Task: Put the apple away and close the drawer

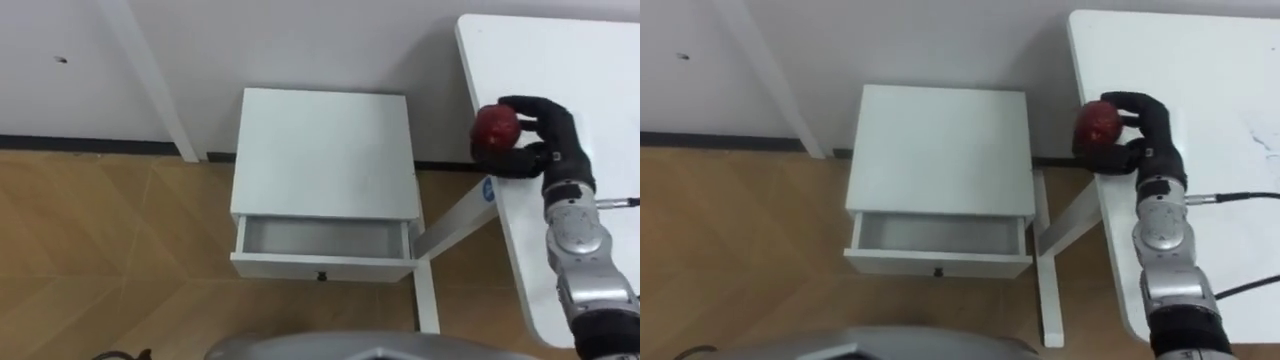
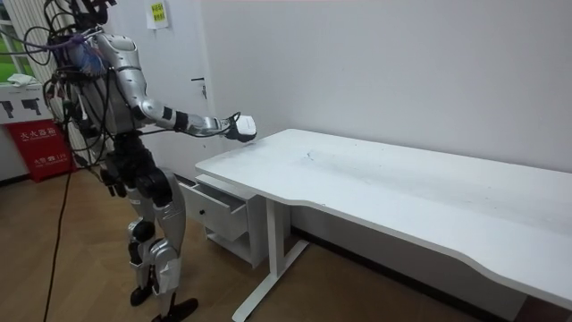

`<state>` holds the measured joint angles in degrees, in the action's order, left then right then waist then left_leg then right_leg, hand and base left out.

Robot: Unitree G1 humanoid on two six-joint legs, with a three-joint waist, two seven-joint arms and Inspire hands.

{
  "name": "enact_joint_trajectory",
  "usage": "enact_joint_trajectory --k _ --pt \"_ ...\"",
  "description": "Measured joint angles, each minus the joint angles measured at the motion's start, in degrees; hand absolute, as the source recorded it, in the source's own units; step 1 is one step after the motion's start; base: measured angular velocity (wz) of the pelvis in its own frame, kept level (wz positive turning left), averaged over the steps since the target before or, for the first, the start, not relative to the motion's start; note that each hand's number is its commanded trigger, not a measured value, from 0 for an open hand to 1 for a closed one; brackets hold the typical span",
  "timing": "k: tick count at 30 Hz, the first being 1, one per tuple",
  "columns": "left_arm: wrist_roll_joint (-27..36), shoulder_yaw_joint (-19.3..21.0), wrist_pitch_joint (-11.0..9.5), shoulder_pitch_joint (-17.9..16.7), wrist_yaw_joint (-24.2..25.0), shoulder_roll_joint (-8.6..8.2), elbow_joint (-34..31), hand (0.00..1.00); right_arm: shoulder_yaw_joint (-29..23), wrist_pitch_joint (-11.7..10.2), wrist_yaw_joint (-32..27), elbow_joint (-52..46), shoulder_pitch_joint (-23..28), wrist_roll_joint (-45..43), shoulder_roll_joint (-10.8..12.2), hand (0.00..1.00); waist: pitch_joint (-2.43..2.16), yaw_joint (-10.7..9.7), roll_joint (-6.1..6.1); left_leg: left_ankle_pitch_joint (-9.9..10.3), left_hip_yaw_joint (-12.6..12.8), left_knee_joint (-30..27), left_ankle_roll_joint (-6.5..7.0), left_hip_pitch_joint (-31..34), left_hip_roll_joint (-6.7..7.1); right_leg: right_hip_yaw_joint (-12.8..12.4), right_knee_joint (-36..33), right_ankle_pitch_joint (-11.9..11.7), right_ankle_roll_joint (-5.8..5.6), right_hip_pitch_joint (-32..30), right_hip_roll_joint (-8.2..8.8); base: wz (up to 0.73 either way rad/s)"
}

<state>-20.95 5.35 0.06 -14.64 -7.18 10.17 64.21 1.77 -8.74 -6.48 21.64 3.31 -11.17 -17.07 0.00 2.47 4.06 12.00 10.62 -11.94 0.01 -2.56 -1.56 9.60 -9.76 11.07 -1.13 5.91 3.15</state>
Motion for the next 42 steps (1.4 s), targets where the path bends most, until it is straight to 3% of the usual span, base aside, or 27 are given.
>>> enact_joint_trajectory --k 4,7,16,23,28,42 --pt "0.0 -2.2 0.0 1.9 0.0 -0.1 0.2 0.0 6.2 0.9 4.4 -2.6 0.0 -1.1 0.8 1.0 0.45 1.4 -0.85 0.0 -0.5 -0.4 0.01 0.7 0.1 0.4 0.0 0.0 -0.01 -0.3 0.11 0.05" --pt "0.0 -3.0 0.1 2.5 0.0 -0.08 0.3 0.0 8.8 1.2 6.2 -4.0 0.0 -3.0 2.2 1.0 0.43 1.9 -1.15 0.0 -1.4 -0.8 0.01 1.5 0.17 1.6 0.0 0.0 -0.01 -0.4 0.19 0.18" --pt "0.1 -6.1 0.9 4.4 0.0 -0.27 0.4 0.0 16.5 2.7 10.2 -7.0 -0.7 -5.1 2.4 1.0 0.29 4.1 -1.17 -0.3 -2.8 -0.8 0.27 3.5 0.52 2.8 0.1 0.0 -0.02 -2.0 0.47 0.06" --pt "1.2 -8.5 0.9 4.9 0.0 -0.2 -0.5 0.0 18.0 2.7 12.0 -7.0 -0.8 -7.9 3.7 1.0 0.45 4.1 -1.31 -0.3 -3.6 -1.4 0.29 4.8 0.56 3.3 0.2 0.0 -0.04 -2.7 0.48 0.08" --pt "1.2 -8.9 0.9 5.1 0.0 -0.15 -2.8 0.0 21.3 5.1 14.1 -6.0 -0.5 -9.5 3.6 1.0 0.51 4.2 -1.33 -0.3 -3.9 -1.8 0.29 6.0 0.57 3.7 0.1 0.0 -0.04 -3.6 0.48 0.02" --pt "1.4 -11.1 0.7 5.1 0.0 0.25 -3.6 0.0 21.9 5.2 16.0 -3.6 0.4 -11.5 3.7 1.0 0.7 3.8 -0.85 -0.4 -4.4 -1.9 0.38 6.6 0.84 4.5 0.1 0.0 -0.07 -3.8 0.71 0.02"
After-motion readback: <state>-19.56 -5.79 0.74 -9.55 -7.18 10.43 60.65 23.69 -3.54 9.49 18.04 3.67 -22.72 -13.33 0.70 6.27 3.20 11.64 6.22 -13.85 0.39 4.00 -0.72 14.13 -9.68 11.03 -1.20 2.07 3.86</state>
